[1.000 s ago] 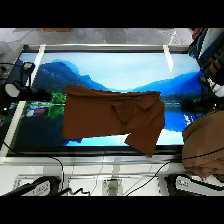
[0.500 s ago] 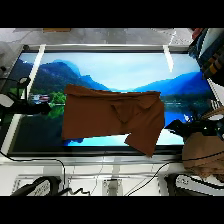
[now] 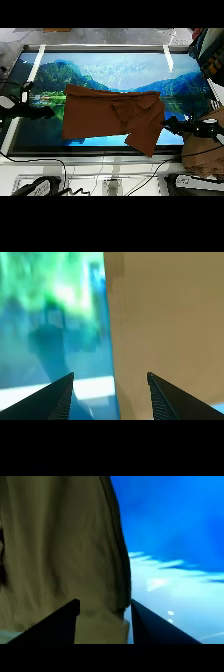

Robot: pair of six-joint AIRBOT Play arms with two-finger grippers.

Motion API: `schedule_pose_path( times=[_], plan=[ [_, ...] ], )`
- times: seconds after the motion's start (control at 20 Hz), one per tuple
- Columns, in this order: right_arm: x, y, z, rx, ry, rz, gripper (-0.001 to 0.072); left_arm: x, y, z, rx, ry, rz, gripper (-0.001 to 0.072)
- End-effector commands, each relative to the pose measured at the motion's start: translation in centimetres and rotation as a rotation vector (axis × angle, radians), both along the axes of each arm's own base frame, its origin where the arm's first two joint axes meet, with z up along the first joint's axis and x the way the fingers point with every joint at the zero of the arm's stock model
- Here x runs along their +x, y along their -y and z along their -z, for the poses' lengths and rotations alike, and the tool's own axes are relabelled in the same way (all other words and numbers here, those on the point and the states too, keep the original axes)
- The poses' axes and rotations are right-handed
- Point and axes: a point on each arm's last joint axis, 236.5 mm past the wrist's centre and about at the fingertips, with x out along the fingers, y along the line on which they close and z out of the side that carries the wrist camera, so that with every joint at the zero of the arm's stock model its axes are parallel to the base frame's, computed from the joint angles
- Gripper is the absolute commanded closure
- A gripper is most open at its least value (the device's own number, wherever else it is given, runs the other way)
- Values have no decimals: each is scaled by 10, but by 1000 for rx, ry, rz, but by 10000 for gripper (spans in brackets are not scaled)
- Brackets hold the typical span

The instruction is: Fold the clothes and pants, and hang the long-sleeved shirts on hangers.

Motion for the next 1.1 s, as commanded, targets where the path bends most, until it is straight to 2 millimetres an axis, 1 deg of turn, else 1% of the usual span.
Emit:
schedule_pose_path(
  times=[0.0, 0.1, 0.15, 0.25, 0.3, 0.35, 0.4, 0.55, 0.7, 0.85, 0.95, 1.05],
  plan=[
    [-1, -2, 13, 20, -23, 10, 333, -23, -2, 20, -28, -87, -25, 183],
    [-4, -4, 17, 29, -28, -7, 337, -41, -11, 35, -53, -145, -73, 183],
    [-4, -5, 18, 31, -32, -10, 400, -49, -16, 41, -66, -169, -97, 183],
    [-2, -8, 20, 10, -21, -32, 487, -63, -25, 50, -87, -209, -141, 180],
    [-1, -11, 22, -6, -10, -54, 587, -68, -28, 53, -95, -222, -160, 179],
    [1, -15, 23, -19, -5, -67, 668, -73, -30, 57, -103, -237, -174, 179],
    [2, -19, 24, -30, 1, -82, 695, -78, -31, 61, -110, -250, -182, 179],
    [2, -28, 24, -40, 13, -124, 694, -90, -26, 69, -126, -289, -180, 179],
    [3, -29, 23, -41, 16, -130, 695, -101, -17, 79, -145, -313, -154, 180],
    [3, -29, 24, -41, 16, -129, 695, -99, 9, 82, -245, -274, -111, 180],
    [3, -29, 24, -41, 16, -129, 695, -95, 16, 87, -282, -248, -138, 181],
    [3, -29, 23, -40, 16, -129, 695, -98, 24, 94, -321, -270, -135, 187]
  ],
)
